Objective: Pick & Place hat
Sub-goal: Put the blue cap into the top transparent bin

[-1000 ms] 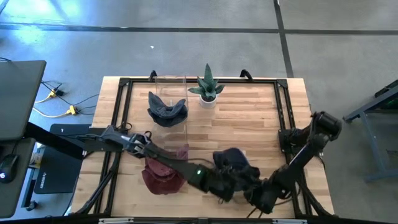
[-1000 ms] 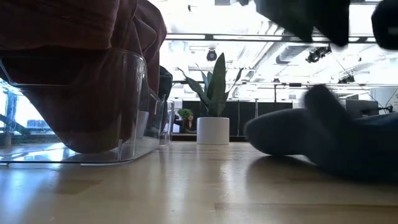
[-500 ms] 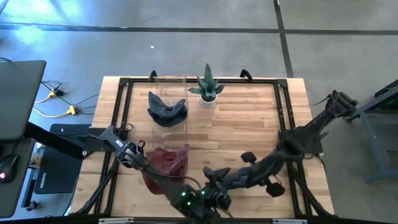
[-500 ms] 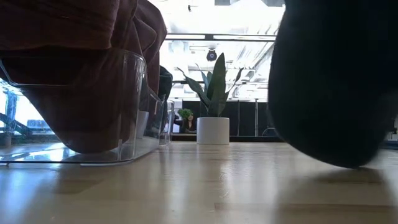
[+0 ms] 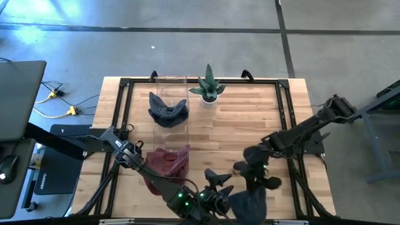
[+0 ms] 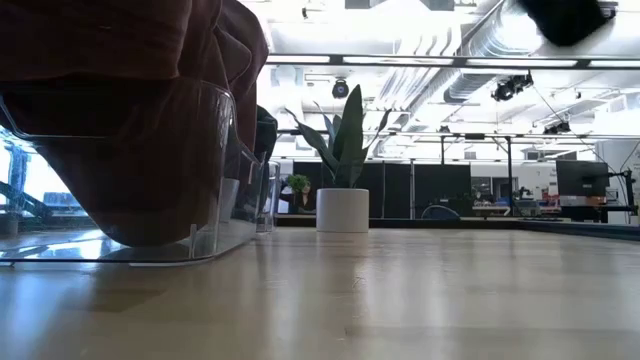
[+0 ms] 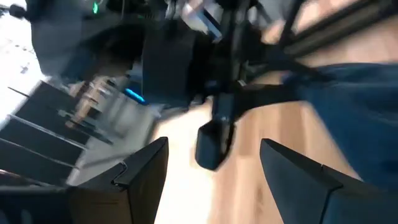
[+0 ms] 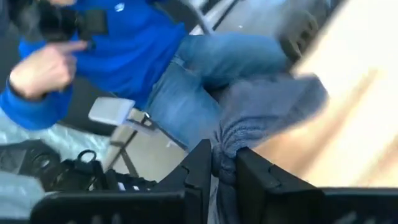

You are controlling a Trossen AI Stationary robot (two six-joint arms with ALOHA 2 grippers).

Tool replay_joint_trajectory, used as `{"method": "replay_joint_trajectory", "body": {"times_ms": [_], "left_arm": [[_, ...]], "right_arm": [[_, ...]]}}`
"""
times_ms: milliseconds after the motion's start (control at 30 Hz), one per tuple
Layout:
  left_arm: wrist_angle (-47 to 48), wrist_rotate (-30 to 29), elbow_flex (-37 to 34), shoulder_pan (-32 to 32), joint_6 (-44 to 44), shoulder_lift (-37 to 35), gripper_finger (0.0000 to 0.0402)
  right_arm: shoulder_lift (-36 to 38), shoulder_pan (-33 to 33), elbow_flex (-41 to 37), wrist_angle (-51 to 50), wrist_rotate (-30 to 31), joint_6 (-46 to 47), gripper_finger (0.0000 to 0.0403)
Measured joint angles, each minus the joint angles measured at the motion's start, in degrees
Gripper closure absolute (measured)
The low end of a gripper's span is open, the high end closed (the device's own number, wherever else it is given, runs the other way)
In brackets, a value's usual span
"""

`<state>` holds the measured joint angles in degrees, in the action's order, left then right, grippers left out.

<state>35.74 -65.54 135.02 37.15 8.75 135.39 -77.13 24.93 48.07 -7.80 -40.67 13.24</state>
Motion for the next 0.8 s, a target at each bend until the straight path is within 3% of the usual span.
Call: {"method": "replay_joint_trajectory", "body": {"times_ms": [133, 300, 467, 667, 800], "left_arm": [[13.87, 4.17, -0.09, -0.08, -12.43, -0.57, 0.0154], [20.99, 7.37, -0.97, -2.53, -21.89, -1.09, 0.0154], [15.20, 16.82, -5.62, -5.81, -22.31, -1.07, 0.0154], [6.24, 23.28, -12.10, -8.47, -22.53, -0.88, 0.0154], [3.89, 25.07, -13.00, -9.61, -24.29, -0.88, 0.0154]], "right_arm": [[-0.23, -6.22, -10.05, 10.16, -1.76, 5.41, 0.0352], [-0.23, -13.71, -18.30, 18.15, -0.31, 6.92, 0.0360], [-0.21, -19.63, -21.36, 21.03, -1.19, 6.03, 0.0325], [0.38, -23.46, -21.67, 20.47, -12.05, 5.79, 0.0254], [3.86, -22.86, -21.66, 14.87, -9.08, 2.88, 0.0243]]}}
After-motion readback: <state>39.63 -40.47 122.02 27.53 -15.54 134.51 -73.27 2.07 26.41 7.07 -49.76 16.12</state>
